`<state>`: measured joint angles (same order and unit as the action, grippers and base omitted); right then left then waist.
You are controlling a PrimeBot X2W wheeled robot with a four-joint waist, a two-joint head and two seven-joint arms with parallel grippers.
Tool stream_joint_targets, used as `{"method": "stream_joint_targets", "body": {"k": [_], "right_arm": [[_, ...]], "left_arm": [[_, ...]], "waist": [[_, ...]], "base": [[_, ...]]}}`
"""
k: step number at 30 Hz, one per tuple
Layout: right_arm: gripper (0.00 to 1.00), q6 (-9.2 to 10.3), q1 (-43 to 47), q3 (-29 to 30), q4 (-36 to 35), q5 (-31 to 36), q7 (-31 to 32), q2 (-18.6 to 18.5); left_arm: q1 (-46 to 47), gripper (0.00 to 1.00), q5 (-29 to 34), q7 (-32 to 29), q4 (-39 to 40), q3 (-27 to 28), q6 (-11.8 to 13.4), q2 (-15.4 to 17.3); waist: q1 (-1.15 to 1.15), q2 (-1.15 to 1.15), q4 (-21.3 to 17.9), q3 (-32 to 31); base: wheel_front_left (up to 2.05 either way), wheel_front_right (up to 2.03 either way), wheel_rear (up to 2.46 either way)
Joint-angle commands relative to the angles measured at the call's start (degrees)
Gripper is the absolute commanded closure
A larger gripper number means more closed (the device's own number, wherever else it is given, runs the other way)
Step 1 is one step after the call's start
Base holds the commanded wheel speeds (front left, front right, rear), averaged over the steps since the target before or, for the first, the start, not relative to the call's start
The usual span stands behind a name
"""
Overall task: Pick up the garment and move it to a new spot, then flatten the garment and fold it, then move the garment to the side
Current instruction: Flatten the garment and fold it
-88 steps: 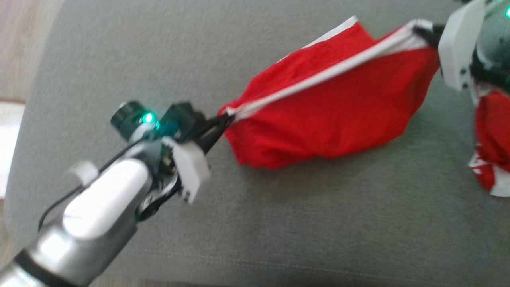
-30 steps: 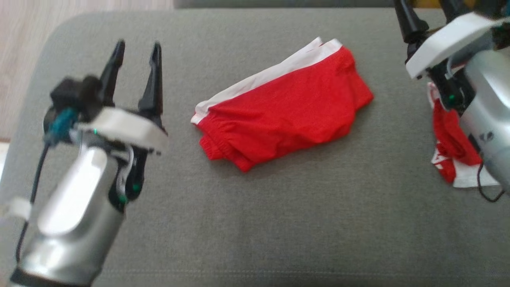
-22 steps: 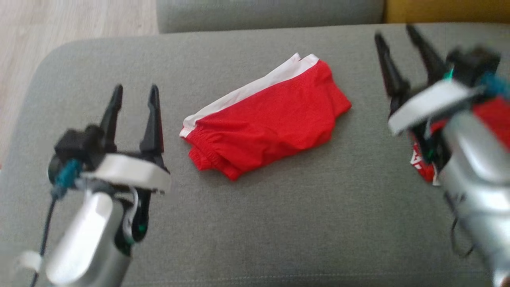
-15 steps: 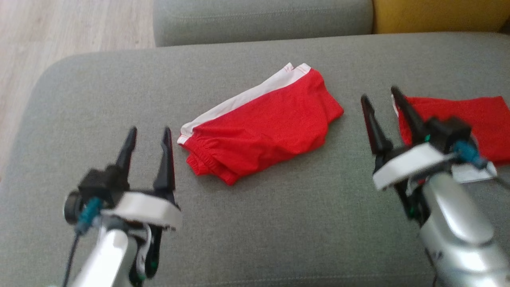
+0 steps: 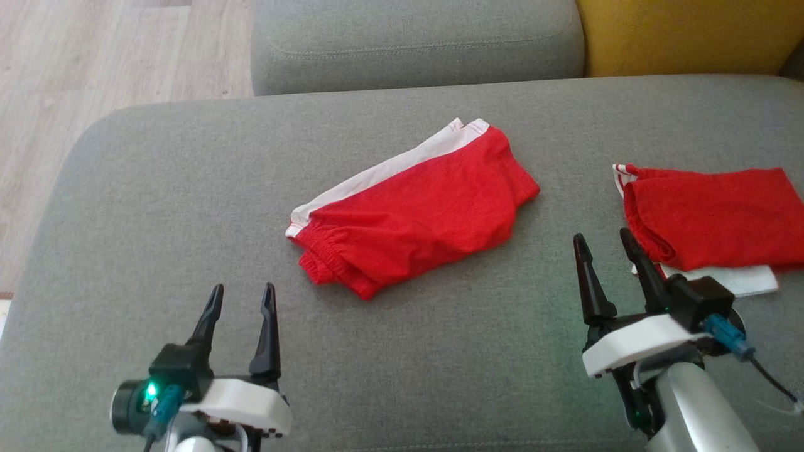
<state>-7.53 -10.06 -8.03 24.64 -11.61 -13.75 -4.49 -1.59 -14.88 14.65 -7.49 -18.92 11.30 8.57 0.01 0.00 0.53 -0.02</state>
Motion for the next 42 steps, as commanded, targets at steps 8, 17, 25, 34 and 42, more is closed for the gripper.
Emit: {"method": "stream_joint_targets", "body": {"k": [8, 17, 25, 34, 42], "right_arm": [[0.0, 0.04, -1.1, 0.6, -4.4, 0.9, 3.9, 1.3], [0.0, 0.04, -5.7, 3.0, -1.4, -18.4, 14.4, 1.6], [0.0, 0.04, -12.4, 7.2, 6.3, -33.2, 21.2, 1.6], [0.0, 0.04, -22.4, 11.8, 18.7, -38.5, 24.3, 1.6], [0.0, 0.04, -31.7, 18.8, 31.1, -33.2, 26.4, 0.7]], "left_arm": [[2.1, 0.0, 4.1, 0.3, 1.9, 4.7, -3.1, -2.2], [4.1, 0.0, 5.3, 0.3, 0.3, 5.0, -5.9, -3.9], [6.4, 0.0, 6.0, 0.3, -0.8, 4.7, -7.2, -4.9], [9.2, 0.0, 5.8, 0.3, -1.4, 3.3, -7.9, -5.6], [10.6, 0.0, 4.0, 0.3, -1.0, 1.4, -7.3, -5.7]], "waist": [[-0.01, 0.0, 0.9, 0.9], [-0.01, 0.0, 4.6, 5.1], [-0.01, 0.0, 8.9, 8.6], [-0.01, 0.0, 14.3, 12.4], [-0.01, 0.0, 18.2, 14.8]], "base": [[0.0, 0.0, 0.0], [0.0, 0.0, 0.0], [0.0, 0.0, 0.0], [0.0, 0.0, 0.0], [0.0, 0.0, 0.0]]}}
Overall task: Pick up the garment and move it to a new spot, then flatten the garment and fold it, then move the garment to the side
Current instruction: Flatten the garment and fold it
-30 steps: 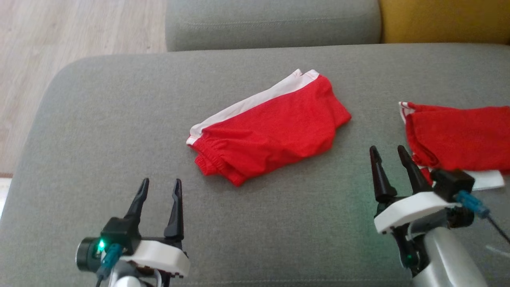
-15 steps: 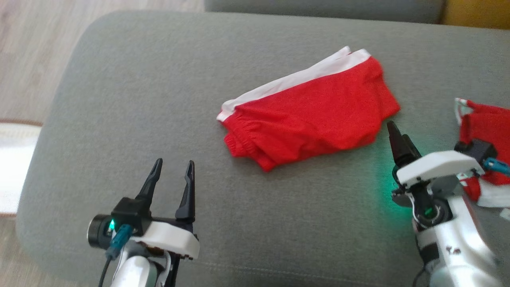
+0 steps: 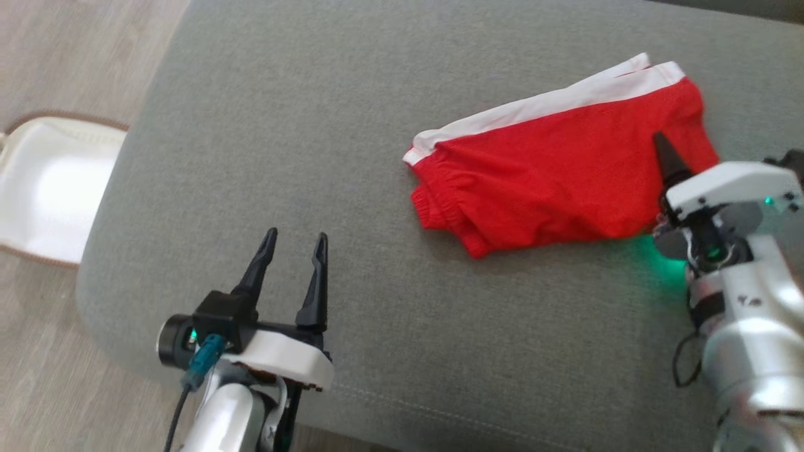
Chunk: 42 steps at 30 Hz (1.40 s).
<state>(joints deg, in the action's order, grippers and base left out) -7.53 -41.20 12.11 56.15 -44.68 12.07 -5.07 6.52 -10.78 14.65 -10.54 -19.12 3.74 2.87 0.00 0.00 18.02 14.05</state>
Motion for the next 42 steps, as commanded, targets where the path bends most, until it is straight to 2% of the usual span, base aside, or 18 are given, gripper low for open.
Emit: {"method": "stream_joint_targets", "body": {"k": [1, 8, 11, 12, 13, 17, 26, 36, 42], "right_arm": [[0.0, 0.04, -1.7, -1.0, 0.9, 0.6, 1.1, 1.0], [0.0, 0.04, -9.3, 0.6, 8.0, 4.5, 2.9, 0.2], [0.0, 0.04, -11.7, -0.5, 9.6, 6.1, 3.5, 0.3], [0.06, 0.04, -12.4, -0.9, 9.8, 6.6, 3.7, 0.3], [1.0, 0.04, -13.0, -1.4, 9.9, 7.1, 3.7, 0.3], [1.0, 0.04, -14.2, -3.4, 8.9, 8.1, 3.6, -0.2], [1.0, 0.04, -9.7, -2.9, 2.6, 2.9, 1.6, 0.1], [1.0, 0.04, 3.4, -6.8, -10.2, -4.3, -4.1, 2.1], [1.0, 0.04, 11.0, -10.5, -14.5, -7.7, -8.1, 2.2]], "left_arm": [[2.6, 0.0, -0.4, 0.3, 2.2, 1.3, 0.5, 0.0], [3.6, 0.0, -1.6, 0.3, 2.5, 0.2, 1.3, 0.0], [3.9, 0.0, -2.2, 0.3, 2.5, 0.1, 1.7, 0.0], [4.0, 0.0, -2.4, 0.3, 2.6, 0.1, 1.8, 0.0], [4.2, 0.0, -2.6, 0.3, 2.6, -0.1, 1.9, 0.0], [4.9, 0.0, -3.2, 0.3, 2.5, -0.8, 2.1, 0.0], [5.0, 0.0, -2.6, 0.3, 2.0, 0.4, 2.1, 0.0], [4.3, 0.0, -1.7, 0.3, 1.4, 1.0, 1.4, 0.0], [3.3, 0.0, -1.2, 0.3, 0.8, 1.4, 1.1, 0.0]], "waist": [[0.0, 0.0, 1.0, 1.0], [0.0, 0.0, 1.9, 3.0], [0.0, 0.0, 1.6, 3.6], [0.0, 0.0, 1.4, 3.9], [0.0, 0.0, 1.2, 4.2], [0.0, 0.0, 0.3, 4.8], [0.0, 0.0, -4.4, 3.2], [0.0, 0.0, -12.7, -0.6], [0.0, 0.0, -14.6, -3.5]], "base": [[0.0, 0.0, 0.0], [0.0, 0.0, 0.0], [0.0, 0.0, 0.0], [0.0, 0.0, 0.0], [0.0, 0.0, 0.0], [0.0, 0.0, 0.0], [0.0, 0.0, 0.0], [0.0, 0.0, 0.0], [0.0, 0.0, 0.0]]}}
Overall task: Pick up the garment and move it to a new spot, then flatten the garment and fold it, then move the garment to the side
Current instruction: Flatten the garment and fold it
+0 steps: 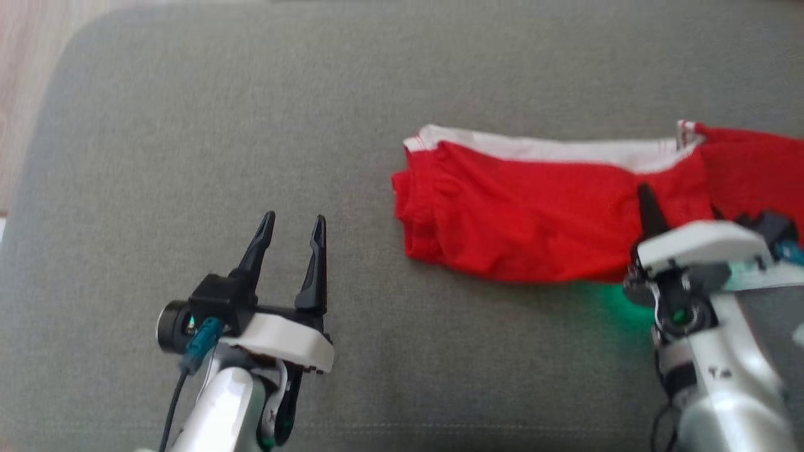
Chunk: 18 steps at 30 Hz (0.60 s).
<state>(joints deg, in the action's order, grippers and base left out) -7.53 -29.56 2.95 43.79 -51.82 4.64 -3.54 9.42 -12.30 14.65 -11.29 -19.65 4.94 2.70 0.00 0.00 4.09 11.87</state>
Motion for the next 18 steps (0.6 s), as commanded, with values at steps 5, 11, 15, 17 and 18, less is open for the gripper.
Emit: {"method": "stream_joint_targets", "body": {"k": [5, 11, 15, 17, 18], "right_arm": [[1.0, 0.04, 2.7, -4.0, -2.9, -3.0, -3.8, 0.7], [1.0, 0.04, 1.6, -8.4, -3.0, -3.5, -7.6, 0.7], [1.0, 0.04, 0.1, -12.8, -2.7, 5.0, -12.3, 0.7], [1.0, 0.04, -0.4, -14.9, -2.9, 6.6, -12.9, 0.7], [1.0, 0.04, -0.6, -16.2, -3.0, 7.7, -13.2, 0.7]], "left_arm": [[-1.6, 0.0, 0.1, 0.3, 1.6, 2.7, -0.2, 0.2], [-3.3, 0.0, 0.2, 0.3, 1.1, 3.3, -0.5, 0.2], [-3.5, 0.0, 0.2, 0.3, 1.0, 4.1, -0.6, 0.2], [-3.6, 0.0, 0.1, 0.3, 0.9, 4.1, -0.6, 0.2], [-3.7, 0.0, 0.0, 0.3, 0.9, 4.0, -0.7, 0.2]], "waist": [[0.0, 0.0, -1.0, -3.0], [0.0, 0.0, 0.0, -4.3], [0.0, 0.0, 1.1, -5.1], [0.0, 0.0, 1.6, -5.3], [0.0, 0.0, 1.9, -5.5]], "base": [[0.0, 0.0, 0.0], [0.0, 0.0, 0.0], [0.0, 0.0, 0.0], [0.0, 0.0, 0.0], [0.0, 0.0, 0.0]]}}
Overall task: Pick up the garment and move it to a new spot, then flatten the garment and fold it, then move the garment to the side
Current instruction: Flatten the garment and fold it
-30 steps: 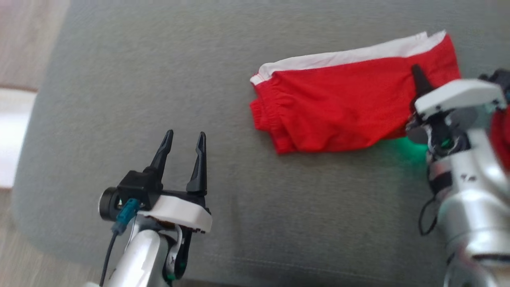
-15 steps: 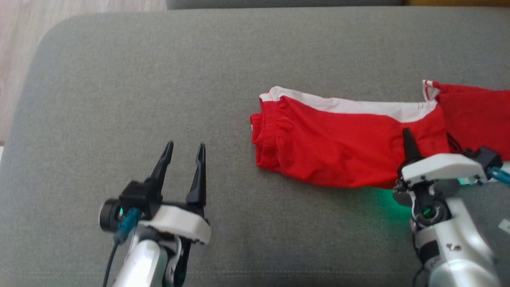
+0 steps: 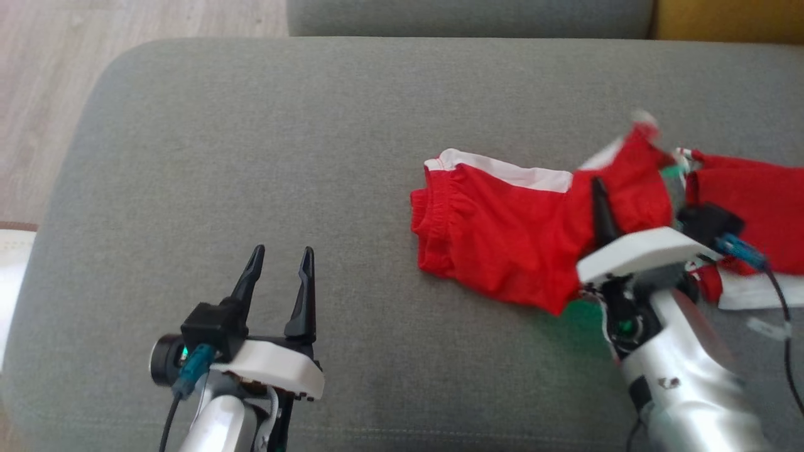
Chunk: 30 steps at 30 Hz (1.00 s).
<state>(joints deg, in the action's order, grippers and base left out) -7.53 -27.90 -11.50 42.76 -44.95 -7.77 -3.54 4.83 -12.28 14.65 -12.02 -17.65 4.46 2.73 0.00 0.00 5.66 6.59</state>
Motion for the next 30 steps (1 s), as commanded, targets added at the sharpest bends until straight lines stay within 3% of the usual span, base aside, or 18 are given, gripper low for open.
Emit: {"method": "stream_joint_targets", "body": {"k": [1, 15, 17, 30], "right_arm": [[1.0, 0.04, -2.5, -3.2, -2.1, 2.0, -1.2, 0.7], [1.0, 0.04, -4.0, -17.8, 2.1, -1.0, -3.4, 0.7], [0.0, 0.04, -4.6, -18.7, 4.0, -1.1, -4.4, 0.7], [0.0, 0.04, -6.7, -31.4, 4.9, -7.0, -6.7, 0.7]], "left_arm": [[0.8, 0.0, -0.1, 0.3, 1.5, 2.0, -0.2, 0.1], [-0.1, 0.0, -0.8, 0.3, 0.9, 0.2, 0.1, 0.1], [-0.4, 0.0, -0.9, 0.3, 0.7, 0.0, 0.1, 0.1], [-1.2, 0.0, -1.4, 0.3, 0.7, -0.6, 0.4, 0.1]], "waist": [[0.0, 0.0, 0.5, -0.3], [0.0, 0.0, 5.8, -1.6], [0.0, 0.0, 6.5, -1.8], [0.0, 0.0, 8.2, -1.7]], "base": [[0.0, 0.0, 0.0], [0.0, 0.0, 0.0], [0.0, 0.0, 0.0], [0.0, 0.0, 0.0]]}}
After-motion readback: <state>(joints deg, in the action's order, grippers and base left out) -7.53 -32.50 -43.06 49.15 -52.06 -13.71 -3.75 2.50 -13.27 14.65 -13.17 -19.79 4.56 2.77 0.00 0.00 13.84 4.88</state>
